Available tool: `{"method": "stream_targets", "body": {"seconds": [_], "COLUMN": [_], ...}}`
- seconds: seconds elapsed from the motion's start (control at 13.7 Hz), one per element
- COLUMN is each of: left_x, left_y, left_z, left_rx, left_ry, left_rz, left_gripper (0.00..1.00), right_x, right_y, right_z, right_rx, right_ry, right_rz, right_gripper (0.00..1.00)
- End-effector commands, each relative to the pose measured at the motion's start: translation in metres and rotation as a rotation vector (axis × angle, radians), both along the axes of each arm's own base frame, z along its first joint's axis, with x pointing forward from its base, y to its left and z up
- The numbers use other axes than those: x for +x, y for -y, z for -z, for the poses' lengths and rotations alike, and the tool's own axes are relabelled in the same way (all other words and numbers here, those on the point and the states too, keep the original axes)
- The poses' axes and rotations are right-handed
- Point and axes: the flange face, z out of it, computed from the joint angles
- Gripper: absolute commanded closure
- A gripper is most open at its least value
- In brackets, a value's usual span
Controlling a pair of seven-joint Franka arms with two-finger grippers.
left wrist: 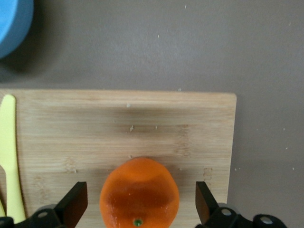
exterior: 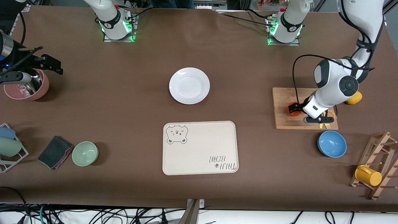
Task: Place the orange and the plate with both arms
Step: 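Close the left gripper on the orange and lift it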
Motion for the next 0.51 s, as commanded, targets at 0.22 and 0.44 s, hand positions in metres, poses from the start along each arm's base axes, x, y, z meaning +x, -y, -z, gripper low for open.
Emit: {"method": "stream_targets", "body": {"seconds": [0.22, 0.44], "left_x": [-0.008, -0.006], "left_y": [0.0, -0.001], "left_z": [0.016, 0.024], "left_rx": [0.01, 0.011], "left_ry": [-0.019, -0.003], "left_rz": [0.015, 0.009], "left_gripper": [0.01, 0.59], "right_x": [0.001, 0.001], "right_y": [-0.001, -0.001], "right_z": [-0.006, -0.006], "right_rx": [0.004, 0.004], "right_ry": [-0.002, -0.002], "right_rz": [-0.004, -0.004], "right_gripper": [0.0, 0.0]}}
